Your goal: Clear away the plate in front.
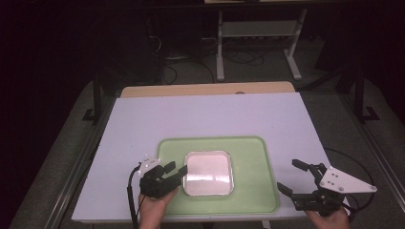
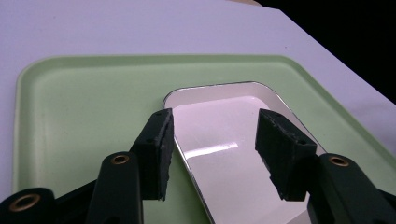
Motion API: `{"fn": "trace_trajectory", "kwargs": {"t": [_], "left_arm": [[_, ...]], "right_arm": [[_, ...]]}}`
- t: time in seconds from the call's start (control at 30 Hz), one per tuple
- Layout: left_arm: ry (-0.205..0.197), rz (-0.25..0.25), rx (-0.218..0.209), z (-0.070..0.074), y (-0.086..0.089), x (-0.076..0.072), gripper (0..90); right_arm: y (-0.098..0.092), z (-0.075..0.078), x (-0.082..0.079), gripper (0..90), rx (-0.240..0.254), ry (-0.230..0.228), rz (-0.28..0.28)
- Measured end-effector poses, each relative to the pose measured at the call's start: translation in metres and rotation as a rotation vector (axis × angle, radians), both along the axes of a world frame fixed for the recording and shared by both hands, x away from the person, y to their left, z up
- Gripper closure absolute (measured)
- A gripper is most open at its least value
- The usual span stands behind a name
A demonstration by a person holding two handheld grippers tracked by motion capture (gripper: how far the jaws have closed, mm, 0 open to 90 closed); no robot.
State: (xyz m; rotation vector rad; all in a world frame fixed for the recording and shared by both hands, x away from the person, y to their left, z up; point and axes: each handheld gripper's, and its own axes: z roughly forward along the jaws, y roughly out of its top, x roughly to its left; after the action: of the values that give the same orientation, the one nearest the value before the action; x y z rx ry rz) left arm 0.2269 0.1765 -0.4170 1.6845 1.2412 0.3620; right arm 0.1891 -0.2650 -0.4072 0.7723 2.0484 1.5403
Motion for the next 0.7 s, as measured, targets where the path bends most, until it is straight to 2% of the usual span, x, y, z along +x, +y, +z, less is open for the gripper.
{"fn": "trace_trajectory", "kwargs": {"t": [0.1, 0.23, 0.37, 0.53, 0.63, 0.7], "left_arm": [[-0.01, -0.031, -0.002, 0.002, 0.001, 0.001, 44.1], [-0.036, -0.062, 0.022, 0.006, 0.004, -0.001, 42.1], [-0.046, -0.098, 0.015, 0.008, 0.008, -0.001, 39.8], [-0.074, -0.115, 0.038, 0.011, 0.014, -0.003, 38.3], [-0.083, -0.108, 0.029, 0.012, 0.019, -0.003, 36.8], [-0.09, -0.106, 0.042, 0.013, 0.021, -0.003, 35.9]], "right_arm": [[0.0, 0.0, 0.0, 13.9, -0.002, 0.0, -0.001], [-0.001, -0.001, 0.0, 13.9, -0.003, 0.001, -0.003], [-0.001, -0.001, 0.0, 13.9, -0.009, -0.002, -0.004], [0.0, -0.001, 0.001, 13.9, -0.011, 0.003, -0.006], [0.0, -0.001, 0.001, 13.9, -0.012, 0.007, -0.007], [-0.001, -0.002, 0.001, 13.9, -0.012, 0.009, -0.008]]}}
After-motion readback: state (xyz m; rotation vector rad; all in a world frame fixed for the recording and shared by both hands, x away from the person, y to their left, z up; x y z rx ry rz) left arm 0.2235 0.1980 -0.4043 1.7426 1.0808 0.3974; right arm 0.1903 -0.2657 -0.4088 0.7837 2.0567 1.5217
